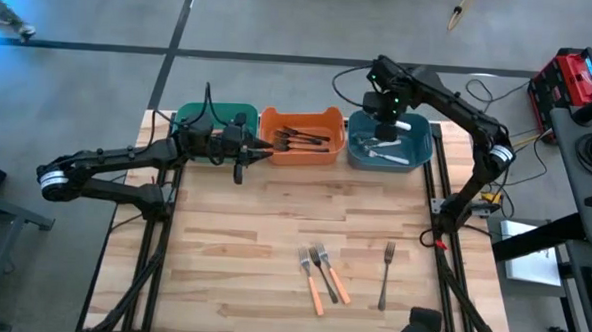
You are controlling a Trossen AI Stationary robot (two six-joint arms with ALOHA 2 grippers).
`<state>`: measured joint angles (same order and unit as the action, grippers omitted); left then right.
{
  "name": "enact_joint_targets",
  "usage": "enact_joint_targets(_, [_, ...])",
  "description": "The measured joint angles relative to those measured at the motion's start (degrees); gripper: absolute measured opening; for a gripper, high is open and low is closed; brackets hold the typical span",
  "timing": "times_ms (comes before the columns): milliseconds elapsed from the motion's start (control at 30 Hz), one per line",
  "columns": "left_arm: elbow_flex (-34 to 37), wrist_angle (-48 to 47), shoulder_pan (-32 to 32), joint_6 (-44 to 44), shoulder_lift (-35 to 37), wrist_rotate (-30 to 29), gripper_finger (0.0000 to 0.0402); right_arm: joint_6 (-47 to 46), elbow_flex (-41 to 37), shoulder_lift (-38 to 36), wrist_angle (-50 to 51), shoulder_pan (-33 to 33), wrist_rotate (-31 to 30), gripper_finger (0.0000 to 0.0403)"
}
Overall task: Sort silverware by color (type)
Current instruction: Put the white fork into the blue bin
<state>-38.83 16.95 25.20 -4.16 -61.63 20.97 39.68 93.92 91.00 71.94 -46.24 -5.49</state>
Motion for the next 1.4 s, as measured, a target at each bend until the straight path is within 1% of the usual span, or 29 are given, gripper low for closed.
enact_joint_targets(133, [0.0, 0.0, 0.0, 0.0, 0.0, 0.0, 0.0078, 10.1, -2.6, 0.0, 0.2, -0.2, 0.0, 0.0009])
enact_joint_targets(200, [0.0, 0.0, 0.0, -0.2, 0.0, 0.0, 0.0077, 12.3, -3.2, 0.6, 0.4, -0.2, 0.0, 0.0009])
enact_joint_targets(433, [0.0, -0.4, 0.0, -0.5, 0.0, 0.0, 0.0077, 13.1, -4.1, 4.5, 3.4, -1.0, 0.1, 0.0009])
enact_joint_targets(567, [0.0, -0.5, 0.0, -0.5, 0.0, 0.0, 0.0077, 14.4, -4.2, 7.1, 3.8, -1.1, 3.1, 0.0009])
enact_joint_targets(867, [0.0, -0.8, 0.0, -0.5, 0.0, 0.0, 0.0078, 14.6, -5.1, 11.9, 3.8, -2.7, 3.0, 0.0009])
enact_joint_targets(1067, [0.0, -1.0, 0.0, -0.8, 0.0, 0.0, 0.0078, 14.4, -7.5, 13.1, 3.3, -4.1, 3.0, 0.0009])
enact_joint_targets(1400, [0.0, -1.2, 0.0, -0.9, 0.0, 0.0, 0.0078, 14.3, -13.7, 13.0, -2.1, -4.4, 2.9, 0.0009])
